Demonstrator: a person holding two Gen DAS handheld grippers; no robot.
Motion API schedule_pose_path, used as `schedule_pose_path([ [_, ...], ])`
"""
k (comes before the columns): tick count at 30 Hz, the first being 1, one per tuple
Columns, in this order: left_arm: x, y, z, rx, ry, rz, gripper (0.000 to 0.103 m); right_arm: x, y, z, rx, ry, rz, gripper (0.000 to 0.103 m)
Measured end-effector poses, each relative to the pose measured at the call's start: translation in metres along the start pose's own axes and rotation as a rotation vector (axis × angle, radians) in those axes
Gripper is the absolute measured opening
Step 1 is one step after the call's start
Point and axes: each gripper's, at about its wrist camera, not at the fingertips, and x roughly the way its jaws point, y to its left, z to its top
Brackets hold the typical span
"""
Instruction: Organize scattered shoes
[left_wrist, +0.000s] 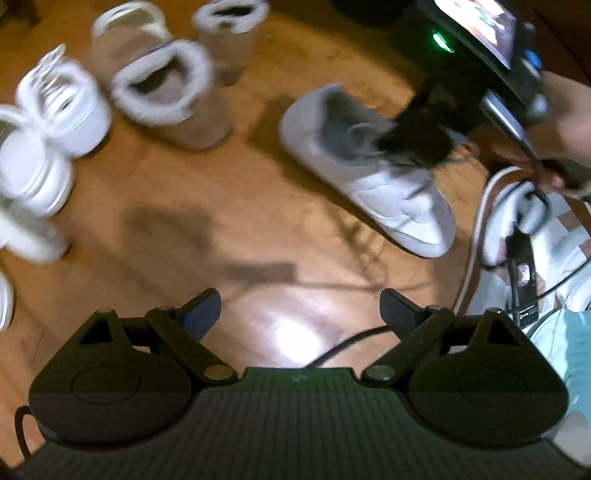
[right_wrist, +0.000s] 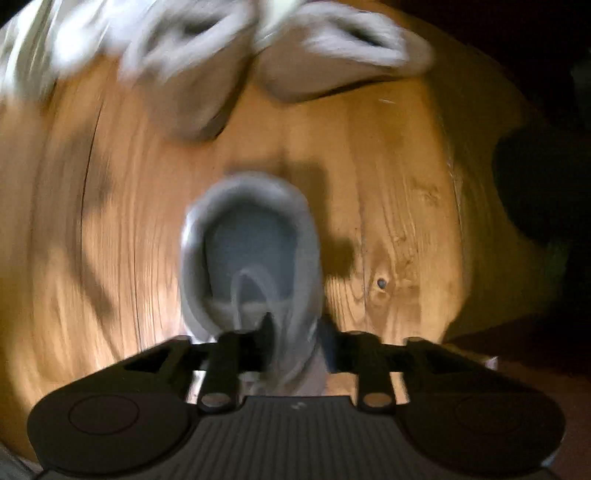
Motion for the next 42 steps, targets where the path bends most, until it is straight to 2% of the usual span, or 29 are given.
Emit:
schedule_pose_path([
  [1, 0.003, -0.006, 0.005, 0.019, 0.007, 0.002, 0.094, -0.008, -0.017, -0.008, 0.127, -0.041, 0.042, 0.075],
  [3, 0.006, -0.008, 0.013, 0.043, -0.004, 0.016, 0.094, -0.022, -0.047, -0.026, 0.358, -0.119, 0.123, 0.076],
  [5, 0.003, -0.01, 0.02, 0.044, -0.018, 0.036, 0.094, -0.03, -0.058, -0.049, 0.502, -0.181, 0.191, 0.076],
  [9, 0.0, 0.022, 0.04, -0.032, -0.068, 0.068, 0.094, -0.038, -0.046, -0.084, 0.636, -0.264, 0.292, 0.074],
  [13, -0.008, 0.067, 0.056, -0.158, -0.145, 0.085, 0.094, -0.036, -0.009, -0.098, 0.529, -0.283, 0.345, 0.071],
  [17, -0.008, 0.099, 0.062, -0.266, -0.219, 0.107, 0.094, -0.027, 0.017, -0.094, 0.461, -0.211, 0.484, 0.07],
  [18, -0.003, 0.107, 0.066, -0.305, -0.23, 0.134, 0.094, -0.022, 0.019, -0.094, 0.46, -0.196, 0.497, 0.07],
  [20, 0.0, 0.114, 0.071, -0.332, -0.242, 0.153, 0.094, -0.01, 0.017, -0.091, 0.466, -0.176, 0.458, 0.066],
  [21, 0.008, 0.119, 0.078, -0.357, -0.244, 0.166, 0.094, -0.001, 0.014, -0.089, 0.475, -0.172, 0.399, 0.055],
  [22, 0.014, 0.122, 0.082, -0.376, -0.244, 0.172, 0.094, 0.008, 0.009, -0.087, 0.492, -0.175, 0.338, 0.054],
  [25, 0.032, 0.134, 0.094, -0.409, -0.248, 0.187, 0.094, 0.004, 0.007, -0.086, 0.526, -0.191, 0.379, 0.055],
  [28, 0.044, 0.141, 0.1, -0.439, -0.247, 0.227, 0.094, -0.012, 0.013, -0.091, 0.505, -0.227, 0.391, 0.061],
  [30, 0.047, 0.147, 0.101, -0.482, -0.253, 0.215, 0.094, -0.027, 0.02, -0.091, 0.468, -0.261, 0.382, 0.068],
  [34, 0.057, 0.158, 0.103, -0.576, -0.235, 0.203, 0.094, -0.045, 0.024, -0.082, 0.413, -0.292, 0.388, 0.069],
  [38, 0.066, 0.161, 0.101, -0.598, -0.233, 0.213, 0.093, -0.05, 0.022, -0.073, 0.416, -0.294, 0.425, 0.071],
  [40, 0.073, 0.159, 0.104, -0.575, -0.212, 0.221, 0.067, -0.05, 0.02, -0.073, 0.431, -0.288, 0.439, 0.072],
  [41, 0.077, 0.158, 0.106, -0.564, -0.2, 0.225, 0.036, -0.049, 0.02, -0.073, 0.433, -0.286, 0.437, 0.072],
  [42, 0.08, 0.161, 0.109, -0.596, -0.19, 0.169, 0.016, -0.048, 0.02, -0.074, 0.435, -0.284, 0.435, 0.072],
])
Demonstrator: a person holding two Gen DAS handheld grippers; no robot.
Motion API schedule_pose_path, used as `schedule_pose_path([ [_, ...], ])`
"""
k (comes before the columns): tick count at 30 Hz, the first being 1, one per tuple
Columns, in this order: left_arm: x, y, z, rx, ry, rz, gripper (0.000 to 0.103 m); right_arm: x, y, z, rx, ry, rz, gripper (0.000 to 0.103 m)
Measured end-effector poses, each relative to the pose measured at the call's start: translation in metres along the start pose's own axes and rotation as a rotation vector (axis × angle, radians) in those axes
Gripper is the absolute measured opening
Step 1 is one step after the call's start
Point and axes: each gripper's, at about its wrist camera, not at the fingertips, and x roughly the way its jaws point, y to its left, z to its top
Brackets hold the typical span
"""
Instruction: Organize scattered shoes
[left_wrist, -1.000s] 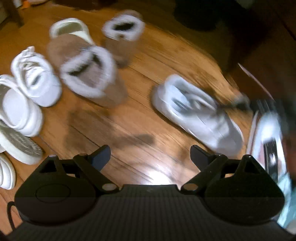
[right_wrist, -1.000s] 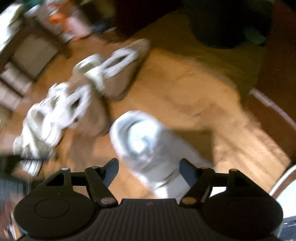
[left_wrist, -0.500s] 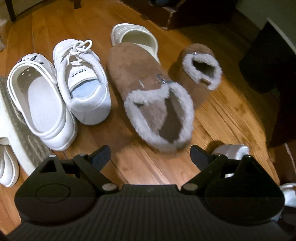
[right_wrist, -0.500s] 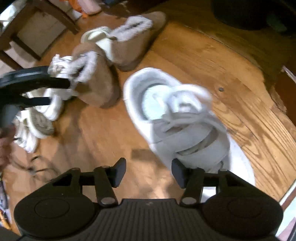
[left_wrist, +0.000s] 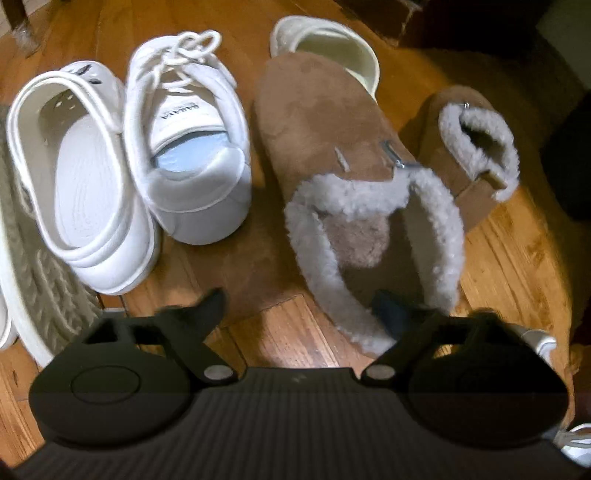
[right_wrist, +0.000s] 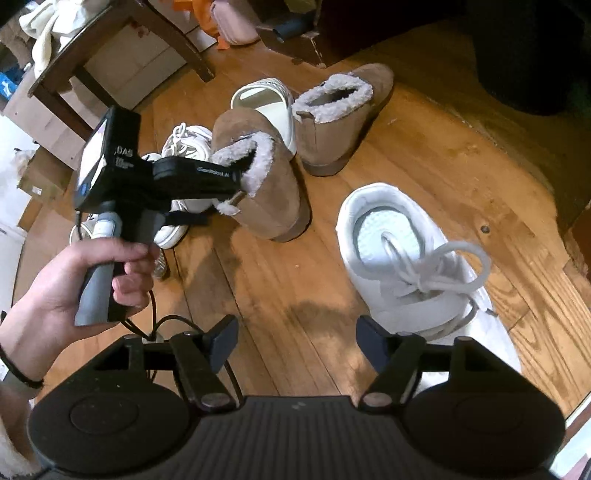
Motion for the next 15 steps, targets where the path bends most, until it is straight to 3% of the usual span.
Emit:
schedule_pose_path([
  [1, 0.002, 0.001, 0.003, -0.044, 0.035, -0.04, 0.016, 0.0, -0.001, 0.0, 0.003, 0.002, -0.006, 0.072],
  [4, -0.001, -0.001, 0.004, -0.058, 0.065, 0.012, 0.011, -0.005, -0.009, -0.003, 0.015, -0.018, -0.034, 0.072],
  [9, -0.011, -0.003, -0.001, -0.076, 0.064, 0.023, 0.009, -0.008, -0.019, -0.006, 0.015, -0.007, -0.063, 0.079],
  [12, -0.029, -0.015, -0.004, 0.032, 0.015, 0.056, 0.009, -0.001, -0.013, -0.012, -0.113, 0.031, -0.144, 0.079],
  [15, -0.042, -0.025, -0.01, 0.132, -0.036, 0.111, 0.009, 0.0, -0.018, -0.017, -0.098, 0.051, -0.12, 0.08],
])
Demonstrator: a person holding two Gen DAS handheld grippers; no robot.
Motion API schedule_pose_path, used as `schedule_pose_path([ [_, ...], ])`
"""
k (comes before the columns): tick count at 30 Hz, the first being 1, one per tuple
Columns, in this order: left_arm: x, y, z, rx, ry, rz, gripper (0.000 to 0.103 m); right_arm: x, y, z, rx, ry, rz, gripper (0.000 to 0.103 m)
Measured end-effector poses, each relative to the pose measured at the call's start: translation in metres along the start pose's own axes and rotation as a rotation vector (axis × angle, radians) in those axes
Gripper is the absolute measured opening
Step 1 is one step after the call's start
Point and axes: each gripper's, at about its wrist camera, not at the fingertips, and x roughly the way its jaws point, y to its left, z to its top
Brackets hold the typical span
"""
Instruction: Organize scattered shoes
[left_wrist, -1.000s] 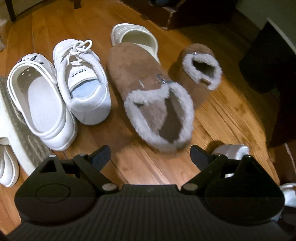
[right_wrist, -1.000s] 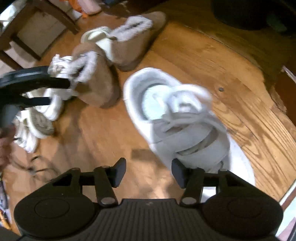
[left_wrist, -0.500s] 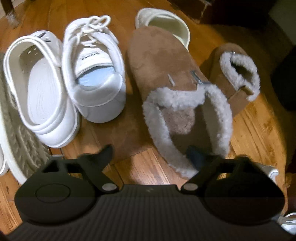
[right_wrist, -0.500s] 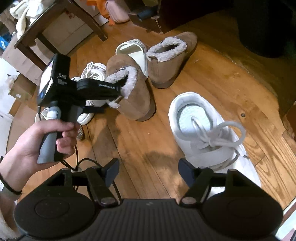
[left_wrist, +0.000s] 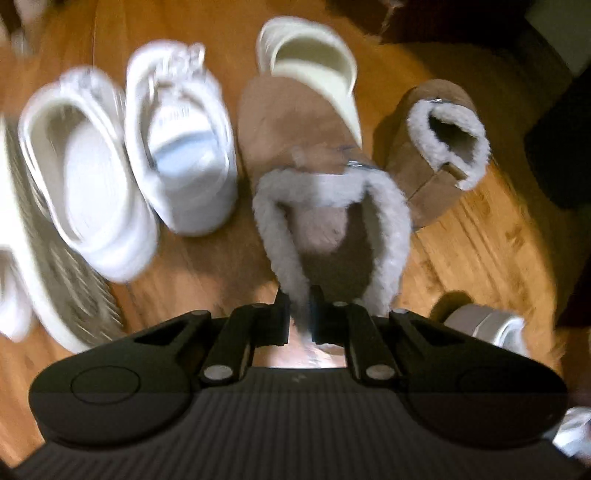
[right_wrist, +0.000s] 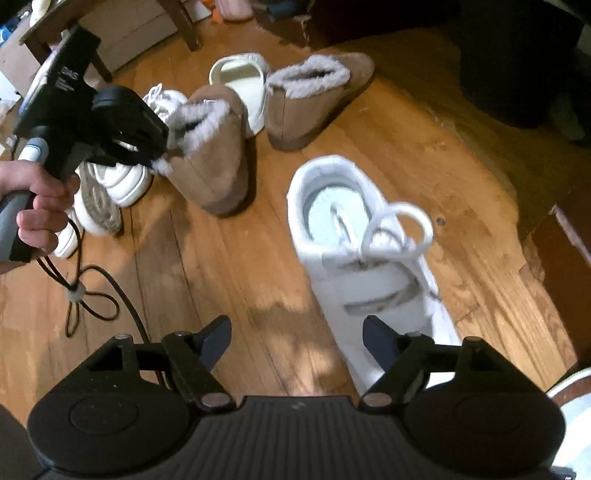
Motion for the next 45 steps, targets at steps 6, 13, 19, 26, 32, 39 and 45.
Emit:
schedule_pose_path([
  [6, 0.015, 0.024, -0.008, -0.098, 0.094, -0.076, 0.007, -0.003, -0.005, -0.003, 0.031, -0.013, -0.019, 0.081],
  [13, -0.01, 0.012, -0.016, 0.006, 0.071, -0.087, 0.007, -0.01, 0.003, -0.003, 0.009, -0.019, -0.004, 0.081],
  [19, -0.028, 0.003, -0.061, 0.146, 0.118, -0.114, 0.007, -0.017, 0.013, -0.009, -0.048, -0.002, -0.013, 0.085],
  [26, -0.061, 0.011, -0.129, 0.186, 0.157, -0.154, 0.006, -0.014, 0.032, -0.016, -0.133, 0.052, 0.0, 0.085],
  [32, -0.093, 0.007, -0.177, 0.264, 0.267, -0.188, 0.034, -0.021, 0.055, -0.031, -0.236, 0.063, 0.05, 0.084],
  [39, -0.09, 0.025, -0.19, 0.372, 0.236, -0.068, 0.059, -0.012, 0.086, -0.028, -0.377, -0.028, 0.114, 0.062],
  [45, -0.092, 0.044, -0.181, 0.393, 0.172, -0.002, 0.064, 0.021, 0.138, -0.007, -0.604, -0.014, 0.105, 0.02],
])
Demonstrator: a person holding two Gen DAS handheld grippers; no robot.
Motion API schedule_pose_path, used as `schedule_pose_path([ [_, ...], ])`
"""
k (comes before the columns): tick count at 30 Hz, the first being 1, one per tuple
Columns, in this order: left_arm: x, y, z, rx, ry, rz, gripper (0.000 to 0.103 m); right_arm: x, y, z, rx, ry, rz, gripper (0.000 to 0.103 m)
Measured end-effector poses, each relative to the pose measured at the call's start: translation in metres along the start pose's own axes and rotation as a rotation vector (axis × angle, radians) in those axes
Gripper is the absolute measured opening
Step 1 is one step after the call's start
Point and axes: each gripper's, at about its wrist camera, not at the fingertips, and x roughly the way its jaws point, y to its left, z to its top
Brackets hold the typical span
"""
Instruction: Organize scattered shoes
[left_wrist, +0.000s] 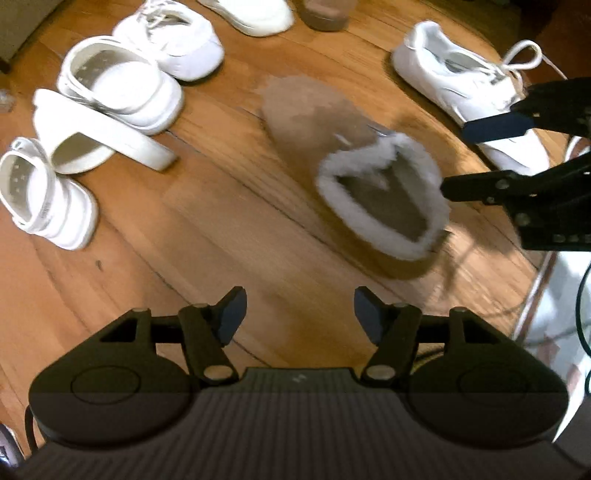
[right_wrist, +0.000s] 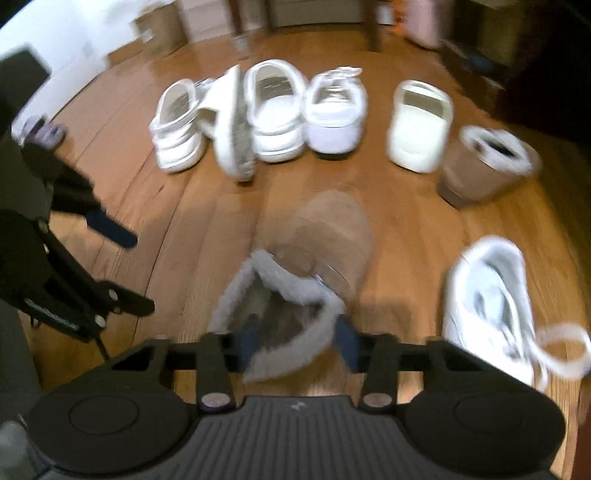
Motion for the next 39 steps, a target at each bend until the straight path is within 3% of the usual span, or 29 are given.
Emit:
schedule_pose_path([
  [6, -0.002, 0.006, 0.0, 0.011, -0.004, 0.01, 0.064, 0.018, 0.007, 0.013, -0.045, -0.007, 0.048, 0.022],
  [9, -0.001, 0.008, -0.001, 0.011, -0.011, -0.015, 0.065, 0.026, 0.014, 0.014, -0.093, -0.026, 0.022, 0.041],
  [13, 0.003, 0.011, 0.005, -0.013, -0.003, -0.062, 0.07, 0.042, 0.018, 0.017, -0.14, 0.001, -0.032, 0.043],
  [15, 0.004, 0.016, 0.009, -0.032, -0.003, -0.051, 0.07, 0.049, 0.02, 0.02, -0.16, 0.018, -0.069, 0.046],
  [20, 0.002, 0.022, 0.014, -0.054, -0.022, -0.027, 0.071, 0.059, 0.018, 0.023, -0.184, 0.033, -0.063, 0.052],
  [24, 0.006, 0.026, 0.014, -0.081, -0.031, -0.058, 0.072, 0.063, 0.013, 0.024, -0.144, 0.023, -0.043, 0.054],
  [28, 0.016, 0.032, 0.011, -0.12, -0.036, -0.114, 0.072, 0.065, 0.016, 0.025, -0.196, 0.029, -0.054, 0.052],
  [33, 0.019, 0.038, 0.008, -0.141, -0.026, -0.105, 0.072, 0.067, 0.017, 0.028, -0.235, 0.034, -0.073, 0.034],
  [36, 0.018, 0.04, 0.007, -0.145, -0.027, -0.088, 0.072, 0.071, 0.019, 0.03, -0.211, 0.041, -0.089, 0.03],
  [39, 0.014, 0.04, 0.008, -0.113, -0.042, -0.027, 0.073, 0.063, 0.009, 0.036, -0.064, 0.027, -0.063, 0.026],
])
